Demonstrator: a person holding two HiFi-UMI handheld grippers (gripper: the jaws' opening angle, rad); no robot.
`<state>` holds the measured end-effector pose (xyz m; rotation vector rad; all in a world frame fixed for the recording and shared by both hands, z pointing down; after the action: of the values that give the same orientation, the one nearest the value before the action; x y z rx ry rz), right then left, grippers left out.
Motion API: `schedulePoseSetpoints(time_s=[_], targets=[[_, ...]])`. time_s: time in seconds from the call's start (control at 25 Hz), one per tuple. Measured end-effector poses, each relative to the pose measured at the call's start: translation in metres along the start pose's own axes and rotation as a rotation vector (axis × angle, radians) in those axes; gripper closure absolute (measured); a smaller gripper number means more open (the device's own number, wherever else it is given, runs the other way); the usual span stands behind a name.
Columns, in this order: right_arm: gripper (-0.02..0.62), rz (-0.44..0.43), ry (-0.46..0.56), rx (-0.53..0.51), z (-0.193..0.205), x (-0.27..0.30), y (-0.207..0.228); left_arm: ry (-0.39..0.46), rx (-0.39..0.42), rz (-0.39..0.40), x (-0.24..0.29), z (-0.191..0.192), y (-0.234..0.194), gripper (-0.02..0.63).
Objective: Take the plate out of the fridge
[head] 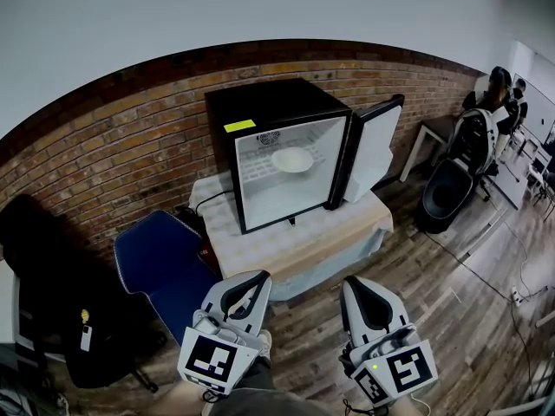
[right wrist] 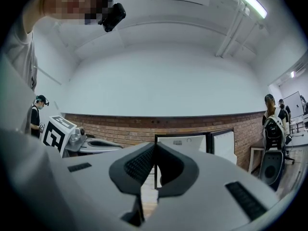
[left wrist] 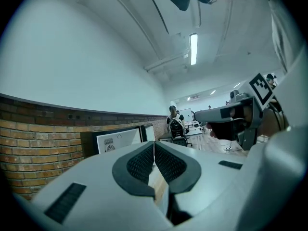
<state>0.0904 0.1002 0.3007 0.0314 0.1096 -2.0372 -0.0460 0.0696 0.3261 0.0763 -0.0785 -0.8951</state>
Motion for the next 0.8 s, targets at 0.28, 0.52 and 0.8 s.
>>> schedulePoseSetpoints(time_s=[0.28, 0.52, 0.8], targets=[[0.565, 0.006, -0.036, 0.018, 0.013, 0.049, 0.021, -0.027, -0.023, 0.01, 0.042, 0.01, -0.035, 0.588], [0.566, 0.022, -0.062, 0.025, 0.021, 0.091, 0.038, -0.034, -0.026, 0.025, 0.075, 0.012, -0.066, 0.588], [0.565, 0.041, -0.095, 0.029, 0.028, 0.145, 0.054, -0.039, -0.034, 0.055, 0.116, 0.014, -0.106, 0.588]])
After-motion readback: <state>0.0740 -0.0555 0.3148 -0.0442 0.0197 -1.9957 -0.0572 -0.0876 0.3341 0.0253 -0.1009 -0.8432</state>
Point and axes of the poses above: the fingertips, and each gripper's own axes: x forward along the fingers, y to its right, z out of its underside, the point moved 2 cm from there along -x, backward along the fingers, and after that the axes turned 3 degrees about -x, right-handed, at the moved point
